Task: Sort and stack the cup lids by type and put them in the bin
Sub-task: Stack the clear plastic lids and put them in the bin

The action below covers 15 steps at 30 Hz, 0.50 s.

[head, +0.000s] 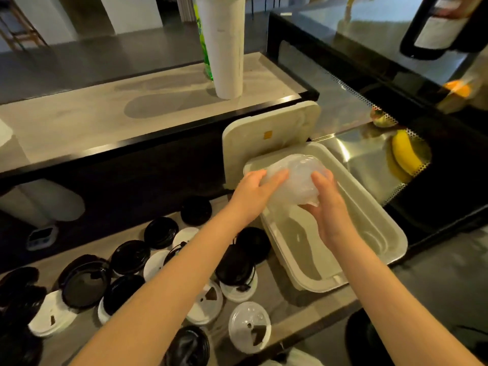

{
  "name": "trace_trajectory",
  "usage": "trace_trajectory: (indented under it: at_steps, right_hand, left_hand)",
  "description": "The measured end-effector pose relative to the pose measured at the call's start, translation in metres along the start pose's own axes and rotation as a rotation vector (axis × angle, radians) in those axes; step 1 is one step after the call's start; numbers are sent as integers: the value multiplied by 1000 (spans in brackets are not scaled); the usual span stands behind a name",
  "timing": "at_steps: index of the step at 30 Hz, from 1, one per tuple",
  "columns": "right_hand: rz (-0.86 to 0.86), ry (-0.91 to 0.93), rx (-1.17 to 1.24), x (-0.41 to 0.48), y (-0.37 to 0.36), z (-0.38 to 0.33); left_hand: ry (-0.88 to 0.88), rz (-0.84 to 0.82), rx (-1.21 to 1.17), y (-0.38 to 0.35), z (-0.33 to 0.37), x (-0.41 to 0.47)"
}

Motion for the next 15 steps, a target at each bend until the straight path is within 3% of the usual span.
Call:
trace_trajectory:
  at_steps: [7, 12, 15]
  right_hand:
    - [46, -221, -162, 50, 22, 4]
    - [142, -470, -163, 85, 25, 20]
    - [144, -521, -154, 97, 28, 33]
  left_hand:
    - [205, -214, -55, -24, 9, 51]
    - [379, -285, -203, -33, 1, 76]
    - [481, -286, -306, -40, -7, 83]
Point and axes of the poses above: each hand's wrist, its own x-axis towards the middle knuckle, its own y-axis out of the back of the hand, z = x × y, the point moved 7 cm from there along x, towards the middle knuckle, and after that the axes turned 8 degrees about x, right-handed, at the moved point
